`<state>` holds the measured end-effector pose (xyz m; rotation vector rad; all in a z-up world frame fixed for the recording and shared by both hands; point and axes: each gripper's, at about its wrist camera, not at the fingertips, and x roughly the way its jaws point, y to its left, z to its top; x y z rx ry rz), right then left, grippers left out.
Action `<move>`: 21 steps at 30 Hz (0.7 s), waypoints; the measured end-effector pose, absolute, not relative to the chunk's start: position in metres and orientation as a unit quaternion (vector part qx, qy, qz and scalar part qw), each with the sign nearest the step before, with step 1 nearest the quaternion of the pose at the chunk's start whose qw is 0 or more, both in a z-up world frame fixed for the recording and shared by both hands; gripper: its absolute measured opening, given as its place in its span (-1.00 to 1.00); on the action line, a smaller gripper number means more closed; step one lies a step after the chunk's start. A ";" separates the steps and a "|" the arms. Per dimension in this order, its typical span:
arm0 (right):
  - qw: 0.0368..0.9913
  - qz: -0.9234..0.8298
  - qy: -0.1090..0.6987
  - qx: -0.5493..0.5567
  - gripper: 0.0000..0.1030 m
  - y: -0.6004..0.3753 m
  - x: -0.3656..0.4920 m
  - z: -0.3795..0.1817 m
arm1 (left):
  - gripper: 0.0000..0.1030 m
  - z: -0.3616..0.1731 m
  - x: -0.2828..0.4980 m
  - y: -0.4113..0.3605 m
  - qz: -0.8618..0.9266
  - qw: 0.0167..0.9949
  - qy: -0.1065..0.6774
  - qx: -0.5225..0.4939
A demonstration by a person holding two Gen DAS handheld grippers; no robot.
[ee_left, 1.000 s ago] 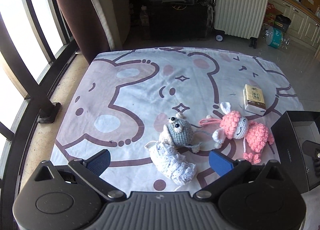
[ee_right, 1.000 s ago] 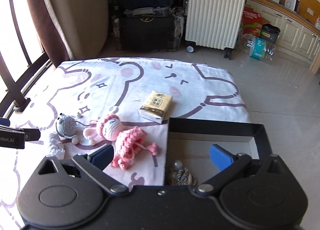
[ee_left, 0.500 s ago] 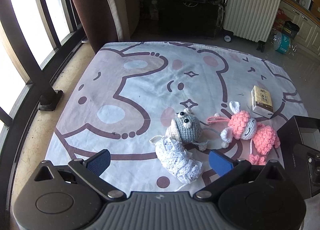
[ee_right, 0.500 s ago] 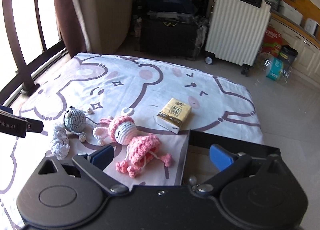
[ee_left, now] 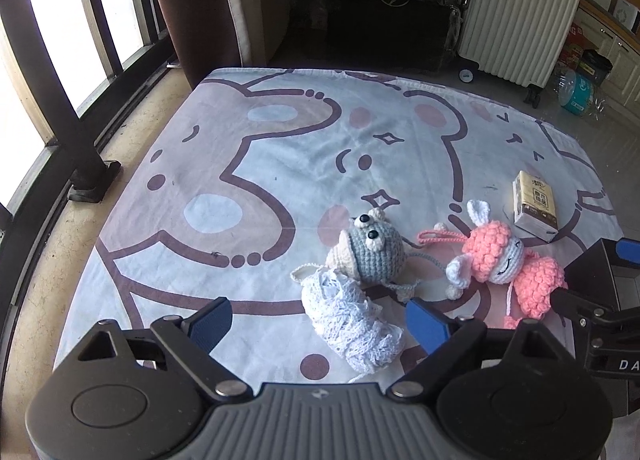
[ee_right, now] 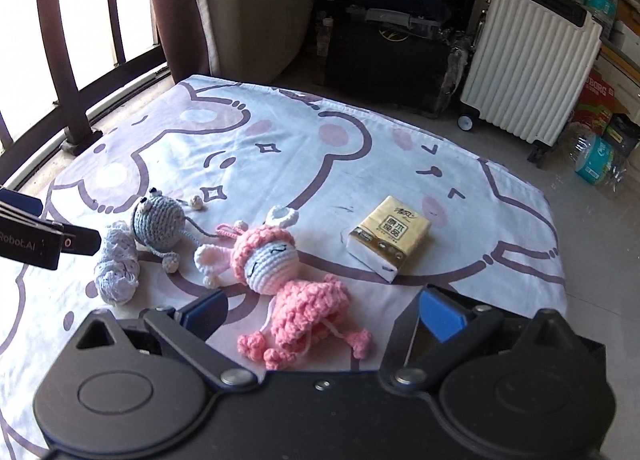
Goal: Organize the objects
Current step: 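Move the left gripper to the white crocheted doll while the right gripper approaches the pink bunny, then close the left gripper on the white doll while the right gripper closes on the pink bunny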
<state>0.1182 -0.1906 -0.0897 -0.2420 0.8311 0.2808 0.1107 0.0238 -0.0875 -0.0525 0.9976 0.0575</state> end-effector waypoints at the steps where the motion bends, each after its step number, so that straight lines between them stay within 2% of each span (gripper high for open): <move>1: 0.896 0.139 0.402 -0.125 1.00 -0.189 0.121 -0.092 | 0.75 -0.088 0.111 0.023 0.028 0.877 0.479 -0.026; 3: 0.894 0.144 0.401 -0.140 0.99 -0.186 0.126 -0.095 | 0.69 -0.091 0.112 0.022 0.028 0.875 0.482 -0.030; 5: 0.892 0.152 0.399 -0.149 0.85 -0.184 0.130 -0.099 | 0.62 -0.095 0.114 0.022 0.027 0.871 0.489 -0.037; 10: 0.883 0.168 0.405 -0.170 0.72 -0.176 0.139 -0.108 | 0.44 -0.105 0.118 0.019 0.027 0.861 0.504 -0.057; 18: 0.870 0.185 0.399 -0.225 0.68 -0.161 0.151 -0.122 | 0.33 -0.121 0.126 0.007 0.028 0.850 0.521 -0.065; 21: 0.860 0.194 0.406 -0.243 0.55 -0.156 0.153 -0.129 | 0.33 -0.126 0.127 0.005 0.031 0.848 0.525 -0.068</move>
